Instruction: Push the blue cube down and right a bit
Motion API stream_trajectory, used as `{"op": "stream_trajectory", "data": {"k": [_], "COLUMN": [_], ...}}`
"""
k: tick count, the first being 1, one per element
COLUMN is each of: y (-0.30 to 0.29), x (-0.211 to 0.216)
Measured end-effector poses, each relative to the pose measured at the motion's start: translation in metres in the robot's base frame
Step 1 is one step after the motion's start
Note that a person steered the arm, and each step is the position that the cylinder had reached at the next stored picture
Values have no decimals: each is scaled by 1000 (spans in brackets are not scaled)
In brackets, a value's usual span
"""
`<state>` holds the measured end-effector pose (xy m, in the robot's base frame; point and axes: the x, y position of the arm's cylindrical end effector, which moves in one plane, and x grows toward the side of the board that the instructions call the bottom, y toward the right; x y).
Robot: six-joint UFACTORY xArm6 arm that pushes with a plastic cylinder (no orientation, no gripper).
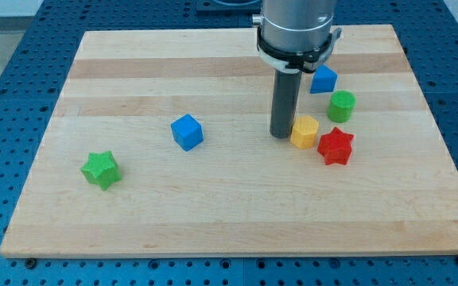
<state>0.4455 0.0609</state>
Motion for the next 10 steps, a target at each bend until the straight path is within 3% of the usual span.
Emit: {"op": "stream_trajectory", "data": {"k": [2, 5, 6, 7, 9, 10], "y": [39, 36, -6, -19, -139, -142], "x": [0, -10, -55, -70, -76, -76]}}
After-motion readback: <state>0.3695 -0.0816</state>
